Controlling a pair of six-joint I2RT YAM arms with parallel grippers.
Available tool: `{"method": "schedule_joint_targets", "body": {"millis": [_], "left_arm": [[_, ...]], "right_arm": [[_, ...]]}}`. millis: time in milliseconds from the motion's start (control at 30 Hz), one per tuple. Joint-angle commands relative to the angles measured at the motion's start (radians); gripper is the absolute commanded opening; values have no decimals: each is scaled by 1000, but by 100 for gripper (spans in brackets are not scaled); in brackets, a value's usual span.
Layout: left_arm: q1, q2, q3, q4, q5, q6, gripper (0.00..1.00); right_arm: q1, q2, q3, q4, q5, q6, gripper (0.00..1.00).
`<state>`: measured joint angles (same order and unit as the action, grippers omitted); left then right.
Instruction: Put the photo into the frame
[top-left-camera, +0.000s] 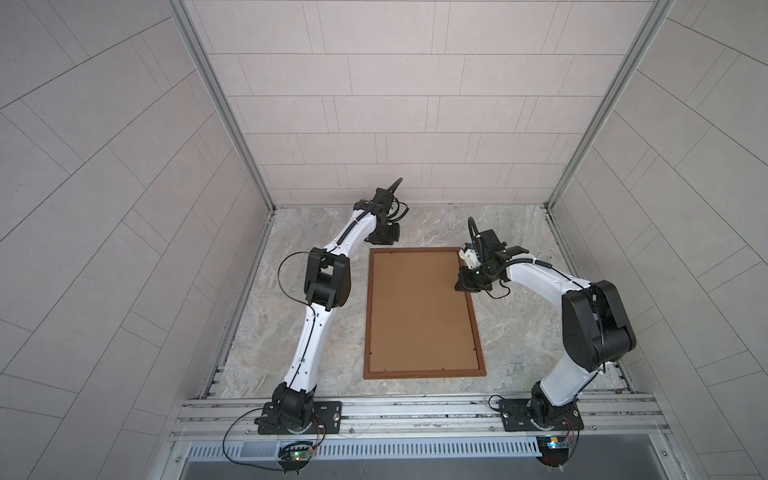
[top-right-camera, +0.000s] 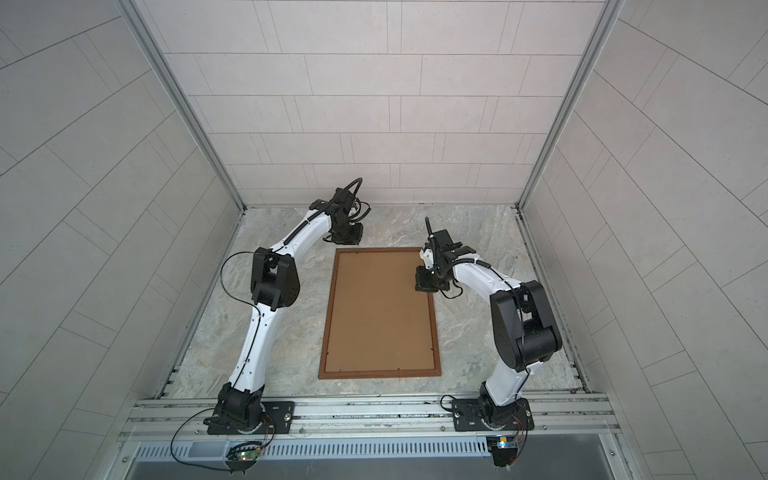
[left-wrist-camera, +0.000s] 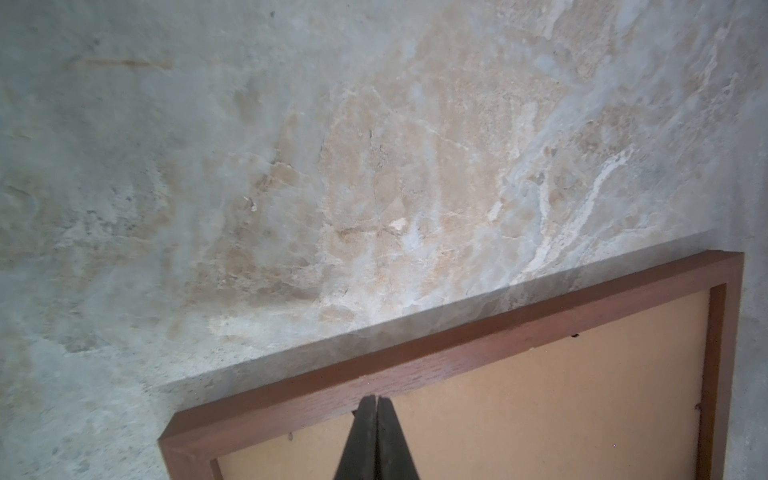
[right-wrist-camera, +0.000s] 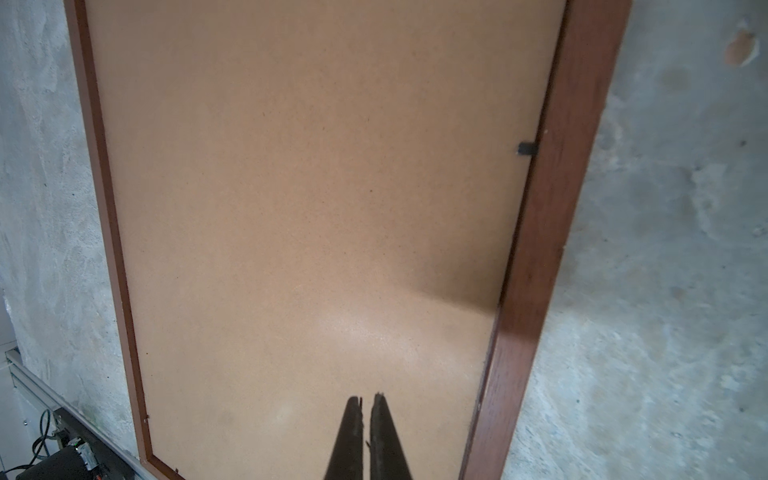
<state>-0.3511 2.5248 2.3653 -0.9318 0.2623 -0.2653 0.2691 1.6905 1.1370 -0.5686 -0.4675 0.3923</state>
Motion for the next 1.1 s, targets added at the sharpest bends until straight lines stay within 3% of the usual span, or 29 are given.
{"method": "schedule_joint_targets", "body": {"millis": [0, 433, 667, 867, 1067], "left_arm": [[3, 21, 1, -11, 1, -4, 6], [3, -48, -80, -65, 6, 7, 5], [17, -286, -353, 34, 12, -15, 5], [34, -530, -708, 168, 46, -91, 5], [29, -694, -1000, 296, 156, -157, 3]], "right_arm": [[7, 11, 11, -21, -4, -16, 0], [7, 6, 33, -12, 19, -15, 1], [14, 110, 222, 3, 58, 7, 2], [18, 293, 496, -24, 96, 16, 2], [50, 496, 761, -82, 110, 4, 2]]}}
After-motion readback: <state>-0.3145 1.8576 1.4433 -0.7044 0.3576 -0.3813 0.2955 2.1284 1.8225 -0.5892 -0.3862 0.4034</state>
